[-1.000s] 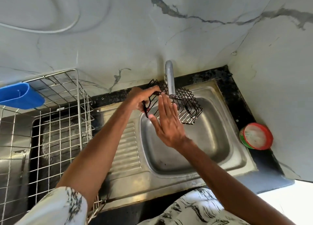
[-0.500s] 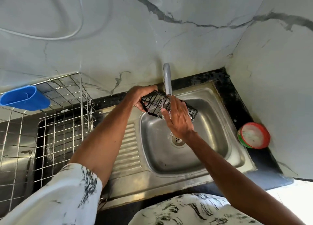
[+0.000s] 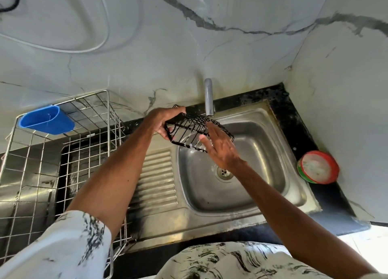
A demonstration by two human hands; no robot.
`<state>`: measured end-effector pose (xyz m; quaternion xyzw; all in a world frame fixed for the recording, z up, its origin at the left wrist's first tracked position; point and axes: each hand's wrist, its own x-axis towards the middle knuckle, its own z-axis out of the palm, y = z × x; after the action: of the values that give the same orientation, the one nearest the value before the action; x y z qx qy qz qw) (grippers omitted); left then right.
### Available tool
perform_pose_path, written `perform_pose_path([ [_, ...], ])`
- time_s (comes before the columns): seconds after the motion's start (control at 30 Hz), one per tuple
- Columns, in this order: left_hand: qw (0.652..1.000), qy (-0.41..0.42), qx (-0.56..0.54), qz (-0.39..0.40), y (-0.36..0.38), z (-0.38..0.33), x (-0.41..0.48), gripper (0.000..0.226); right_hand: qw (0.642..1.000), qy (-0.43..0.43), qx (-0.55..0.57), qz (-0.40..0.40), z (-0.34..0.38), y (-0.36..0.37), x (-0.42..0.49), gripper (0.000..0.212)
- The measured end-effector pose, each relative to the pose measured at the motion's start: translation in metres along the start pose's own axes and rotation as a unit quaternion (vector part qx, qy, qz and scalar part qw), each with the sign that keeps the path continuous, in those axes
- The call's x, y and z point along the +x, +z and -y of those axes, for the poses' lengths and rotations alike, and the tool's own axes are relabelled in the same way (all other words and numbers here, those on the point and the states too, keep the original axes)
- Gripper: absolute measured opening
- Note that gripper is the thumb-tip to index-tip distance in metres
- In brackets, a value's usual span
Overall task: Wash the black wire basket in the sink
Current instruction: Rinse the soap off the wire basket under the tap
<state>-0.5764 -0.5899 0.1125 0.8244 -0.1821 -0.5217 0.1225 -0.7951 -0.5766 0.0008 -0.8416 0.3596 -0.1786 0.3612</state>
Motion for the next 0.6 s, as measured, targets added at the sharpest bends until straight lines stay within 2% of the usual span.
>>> perform_pose_path([
  [0.07,1.000,-0.013,-0.019,0.005,-0.007,0.006,0.003,0.078,0.992,0.125,0.008,0.025,-0.019,-0.007,-0.018,0.067],
  [0.13,1.000,-0.013,-0.017,0.000,-0.012,0.013,0.001,0.080,0.978,0.198,0.013,0.069,-0.038,-0.013,-0.031,0.076],
  [0.2,1.000,-0.006,-0.007,-0.006,-0.016,0.020,-0.002,0.076,0.957,0.268,0.090,0.069,-0.044,-0.017,-0.029,0.083],
  [0.27,1.000,0.000,-0.004,-0.003,-0.018,0.027,-0.009,0.064,0.929,0.298,0.212,0.054,-0.053,-0.015,-0.018,0.090],
  [0.33,1.000,-0.004,-0.007,-0.001,-0.019,0.034,-0.013,0.054,0.874,0.342,0.339,0.060,-0.065,-0.010,-0.008,0.086],
  [0.37,1.000,-0.006,-0.007,0.004,-0.021,0.038,-0.013,0.058,0.847,0.365,0.382,0.061,-0.064,-0.011,-0.005,0.080],
  [0.4,1.000,-0.005,-0.007,0.009,-0.023,0.044,-0.012,0.068,0.834,0.375,0.399,0.064,-0.063,-0.013,-0.002,0.074],
  [0.47,1.000,0.014,0.012,0.006,-0.027,0.055,-0.008,0.090,0.827,0.393,0.393,0.084,-0.060,-0.017,0.003,0.068],
  [0.5,0.999,0.031,0.024,-0.002,-0.028,0.060,-0.008,0.091,0.829,0.398,0.382,0.098,-0.060,-0.018,0.005,0.067],
  [0.6,0.994,0.085,0.050,-0.036,-0.024,0.075,-0.013,0.062,0.837,0.391,0.360,0.127,-0.046,-0.027,-0.003,0.053],
])
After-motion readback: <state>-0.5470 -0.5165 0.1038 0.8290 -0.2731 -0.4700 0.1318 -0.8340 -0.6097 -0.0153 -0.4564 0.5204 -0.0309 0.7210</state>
